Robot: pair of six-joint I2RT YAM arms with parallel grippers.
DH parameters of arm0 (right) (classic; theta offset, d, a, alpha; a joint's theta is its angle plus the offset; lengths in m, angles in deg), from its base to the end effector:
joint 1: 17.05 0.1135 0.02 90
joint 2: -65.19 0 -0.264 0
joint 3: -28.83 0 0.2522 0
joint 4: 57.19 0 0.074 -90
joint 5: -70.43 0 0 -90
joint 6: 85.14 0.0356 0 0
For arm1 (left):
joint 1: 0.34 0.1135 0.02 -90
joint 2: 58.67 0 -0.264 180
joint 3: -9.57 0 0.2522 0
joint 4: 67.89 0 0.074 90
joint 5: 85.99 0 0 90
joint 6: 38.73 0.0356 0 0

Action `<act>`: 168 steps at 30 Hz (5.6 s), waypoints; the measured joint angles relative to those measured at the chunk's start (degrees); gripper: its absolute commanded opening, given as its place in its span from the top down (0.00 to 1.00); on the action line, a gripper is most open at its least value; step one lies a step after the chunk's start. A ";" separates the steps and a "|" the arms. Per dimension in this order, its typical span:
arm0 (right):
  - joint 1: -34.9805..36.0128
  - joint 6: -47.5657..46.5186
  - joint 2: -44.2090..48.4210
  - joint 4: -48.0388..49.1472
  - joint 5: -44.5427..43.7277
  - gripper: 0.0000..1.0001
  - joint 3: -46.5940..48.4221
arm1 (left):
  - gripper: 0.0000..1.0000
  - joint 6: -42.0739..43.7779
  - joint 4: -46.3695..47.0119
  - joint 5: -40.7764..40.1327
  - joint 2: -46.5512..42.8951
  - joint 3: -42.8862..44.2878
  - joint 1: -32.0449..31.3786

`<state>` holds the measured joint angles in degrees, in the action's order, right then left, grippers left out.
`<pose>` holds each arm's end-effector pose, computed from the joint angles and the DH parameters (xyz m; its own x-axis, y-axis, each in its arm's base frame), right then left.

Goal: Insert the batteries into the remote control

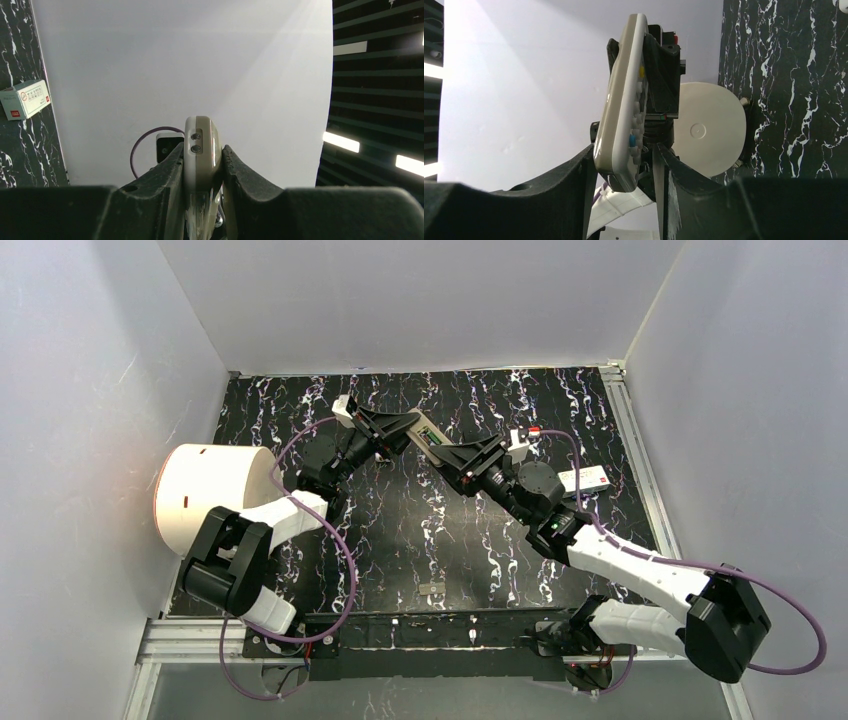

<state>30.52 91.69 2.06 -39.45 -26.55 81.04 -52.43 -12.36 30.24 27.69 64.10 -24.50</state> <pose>0.1765 0.1867 0.3142 -0.6458 0.7624 -0.0405 -0.1160 -0.0456 0.9922 0.2805 -0.1431 0.2865 -0.8023 -0.5953 0.0443 0.1819 -0.3144 -0.9317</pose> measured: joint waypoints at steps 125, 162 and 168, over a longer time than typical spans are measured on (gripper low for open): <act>-4.04 -30.29 3.43 -11.85 14.32 0.52 7.02 | 1.00 26.14 -18.36 14.14 -13.09 5.46 0.61; -5.38 -36.39 -0.09 -23.69 24.30 0.45 17.84 | 1.00 25.53 -19.74 16.81 -13.97 8.83 1.05; -5.62 -37.05 0.61 -22.32 26.49 0.54 16.94 | 1.00 25.29 -20.02 17.09 -13.97 8.83 0.90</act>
<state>24.90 54.64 2.67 -61.76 -0.06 97.98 -27.14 -32.38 47.34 13.73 72.93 -23.60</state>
